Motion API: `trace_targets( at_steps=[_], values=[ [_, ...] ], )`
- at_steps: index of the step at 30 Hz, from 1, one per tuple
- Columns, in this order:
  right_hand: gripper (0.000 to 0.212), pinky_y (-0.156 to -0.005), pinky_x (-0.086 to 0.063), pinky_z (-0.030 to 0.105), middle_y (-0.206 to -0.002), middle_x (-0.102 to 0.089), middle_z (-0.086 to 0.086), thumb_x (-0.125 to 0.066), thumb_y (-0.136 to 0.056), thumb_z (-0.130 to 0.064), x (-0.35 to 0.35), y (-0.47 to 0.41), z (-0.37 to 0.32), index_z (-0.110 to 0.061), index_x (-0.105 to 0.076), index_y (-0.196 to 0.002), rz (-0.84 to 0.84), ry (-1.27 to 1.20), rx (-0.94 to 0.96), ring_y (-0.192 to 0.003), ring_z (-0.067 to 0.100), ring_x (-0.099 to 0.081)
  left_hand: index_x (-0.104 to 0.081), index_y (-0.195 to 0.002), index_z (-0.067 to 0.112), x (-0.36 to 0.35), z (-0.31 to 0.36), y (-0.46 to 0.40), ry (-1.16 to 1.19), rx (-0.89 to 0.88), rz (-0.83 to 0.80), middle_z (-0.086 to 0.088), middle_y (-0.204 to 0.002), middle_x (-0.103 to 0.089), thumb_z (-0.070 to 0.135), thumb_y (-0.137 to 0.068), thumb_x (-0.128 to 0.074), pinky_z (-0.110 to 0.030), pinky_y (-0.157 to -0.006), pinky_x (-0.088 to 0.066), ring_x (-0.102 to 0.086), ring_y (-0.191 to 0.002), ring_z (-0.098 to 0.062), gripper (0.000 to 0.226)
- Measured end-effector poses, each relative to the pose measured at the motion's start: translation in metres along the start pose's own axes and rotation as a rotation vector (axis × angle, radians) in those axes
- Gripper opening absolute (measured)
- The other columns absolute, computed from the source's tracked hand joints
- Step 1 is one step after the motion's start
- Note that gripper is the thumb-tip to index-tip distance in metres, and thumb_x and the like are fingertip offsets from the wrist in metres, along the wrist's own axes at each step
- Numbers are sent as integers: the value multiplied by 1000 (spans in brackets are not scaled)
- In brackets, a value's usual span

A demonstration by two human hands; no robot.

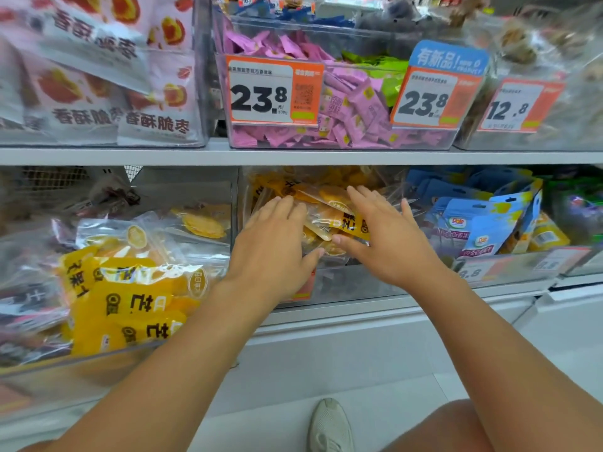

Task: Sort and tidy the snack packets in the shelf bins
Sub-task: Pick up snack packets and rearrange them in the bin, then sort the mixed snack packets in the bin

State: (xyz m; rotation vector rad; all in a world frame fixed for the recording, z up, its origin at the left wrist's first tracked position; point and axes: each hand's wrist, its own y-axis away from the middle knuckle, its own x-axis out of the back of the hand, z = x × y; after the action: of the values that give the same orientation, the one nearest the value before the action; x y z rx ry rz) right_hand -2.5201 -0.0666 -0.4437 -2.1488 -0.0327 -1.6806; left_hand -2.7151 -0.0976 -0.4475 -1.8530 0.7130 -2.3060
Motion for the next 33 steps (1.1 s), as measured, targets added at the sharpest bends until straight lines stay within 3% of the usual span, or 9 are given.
trace_targets(
  at_steps=[4,6,9,13,20,22,25,30,33],
  values=[
    [63,-124,-19,43,-155,-41,-3,-63,-94,-43,13,9,-35,-23,-42,-150,143,-170,82,-143,14,-36,-45,-143,23,30,-10,16,-2,-44,20,3,-148,-43,59,-91,-57,-33,-116,-29,-31,-144,-18,64],
    [41,-108,-44,33,-130,-65,-3,-67,-92,-32,16,14,-69,-19,-64,-131,260,-329,230,-120,10,-58,-50,-138,24,49,-28,31,-2,-41,12,5,-142,-49,58,-91,-56,-34,-108,-38,-39,-136,-16,58],
    [20,-80,-55,31,-97,-74,-9,-64,-91,-29,10,16,-127,-20,-77,-103,243,-441,422,-89,7,-67,-59,-129,25,74,-74,69,-16,4,39,7,-135,-56,60,-93,-47,-34,-100,-45,-47,-129,-15,52],
    [30,-76,-55,40,-97,-71,-12,-57,-89,-51,-10,8,-199,-29,-74,-101,-40,-331,550,-92,12,-65,-68,-114,24,97,-148,134,-9,167,90,8,-116,-65,58,-93,-47,-32,-88,-48,-57,-110,-14,45],
    [58,-104,-43,44,-141,-49,-5,-54,-87,-67,-46,-7,-281,-35,-54,-135,-197,-160,669,-129,22,-45,-55,-132,31,129,-215,196,-71,433,-89,10,-122,-62,75,-84,-43,-37,-90,-50,-57,-110,-16,65],
    [70,-114,-31,51,-158,-33,-3,-51,-87,-70,-59,-19,-290,-41,-35,-149,-214,-37,622,-143,27,-31,-50,-135,31,128,-222,206,-135,447,-164,9,-127,-59,78,-83,-37,-38,-99,-45,-56,-116,-19,71],
    [101,-118,-17,61,-163,-20,0,-58,-72,-81,-70,-36,-300,-44,-12,-154,-384,138,526,-149,34,-17,-38,-150,28,119,-225,218,-129,452,-167,10,-148,-46,67,-91,-48,-32,-122,-15,-42,-136,-16,72],
    [78,-86,-47,39,-123,-62,-3,-74,-65,-74,-46,-47,-314,-36,-56,-131,-350,206,471,-116,25,-57,-17,-158,25,115,-229,210,-184,412,-210,7,-162,-26,77,-88,-34,-32,-124,5,-18,-149,-10,89],
    [61,-72,-44,33,-109,-67,-2,-76,-66,-72,-22,-44,-307,-38,-65,-115,-294,322,414,-105,27,-63,-31,-148,24,116,-234,198,-176,436,-254,5,-149,-46,87,-79,-38,-39,-125,-1,-36,-141,-13,93]
  ],
)
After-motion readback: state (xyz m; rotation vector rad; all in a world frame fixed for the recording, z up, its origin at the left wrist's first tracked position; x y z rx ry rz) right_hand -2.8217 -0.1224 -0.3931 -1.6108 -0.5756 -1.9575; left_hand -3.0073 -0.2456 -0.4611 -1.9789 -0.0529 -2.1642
